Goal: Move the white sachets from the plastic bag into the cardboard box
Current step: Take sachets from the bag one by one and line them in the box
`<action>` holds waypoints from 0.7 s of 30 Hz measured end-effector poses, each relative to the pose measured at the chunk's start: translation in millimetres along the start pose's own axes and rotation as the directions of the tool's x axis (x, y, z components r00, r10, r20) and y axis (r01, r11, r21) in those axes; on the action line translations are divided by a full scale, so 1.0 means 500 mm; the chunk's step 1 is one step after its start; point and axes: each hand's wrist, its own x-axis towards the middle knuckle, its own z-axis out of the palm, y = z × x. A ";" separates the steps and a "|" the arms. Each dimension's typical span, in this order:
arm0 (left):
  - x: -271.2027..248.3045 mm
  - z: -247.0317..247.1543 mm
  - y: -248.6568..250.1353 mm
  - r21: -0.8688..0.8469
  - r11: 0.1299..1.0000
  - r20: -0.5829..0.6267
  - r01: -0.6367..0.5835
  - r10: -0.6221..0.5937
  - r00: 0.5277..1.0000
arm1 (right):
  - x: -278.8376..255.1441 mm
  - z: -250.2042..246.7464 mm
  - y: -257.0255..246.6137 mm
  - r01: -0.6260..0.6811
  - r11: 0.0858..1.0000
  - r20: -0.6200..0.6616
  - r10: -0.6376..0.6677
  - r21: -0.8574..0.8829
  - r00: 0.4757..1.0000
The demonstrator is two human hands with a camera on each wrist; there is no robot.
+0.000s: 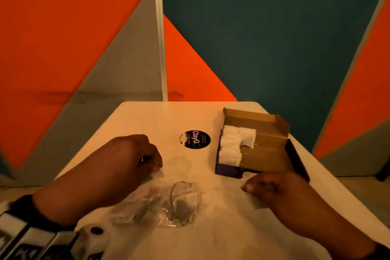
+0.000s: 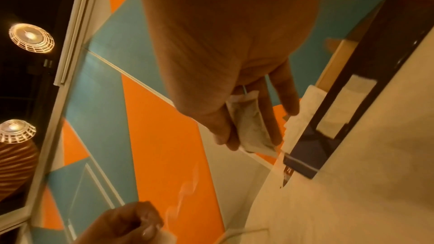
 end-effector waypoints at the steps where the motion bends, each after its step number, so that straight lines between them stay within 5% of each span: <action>1: 0.003 -0.006 -0.008 0.004 1.000 -0.026 0.000 0.000 1.000 | 0.005 -0.004 0.003 -0.020 1.000 -0.029 0.020 0.001 0.999; 4: 0.012 -0.007 -0.004 -0.009 1.000 -0.071 -0.024 0.023 0.997 | 0.016 0.001 -0.028 0.039 0.997 -0.111 -0.031 0.071 0.993; 10: 0.026 0.046 0.075 0.006 0.987 0.042 -0.162 0.161 0.986 | -0.009 0.092 -0.133 0.218 0.972 0.068 -0.223 0.084 0.972; 13: 0.023 0.051 0.075 0.025 0.987 0.046 -0.158 0.156 0.987 | -0.004 0.118 -0.137 0.209 0.973 -0.004 -0.210 0.098 0.978; 21: -0.017 0.042 0.044 -0.115 0.991 0.104 -0.063 0.075 0.992 | -0.010 0.102 -0.103 0.223 0.974 0.066 -0.220 -0.036 0.973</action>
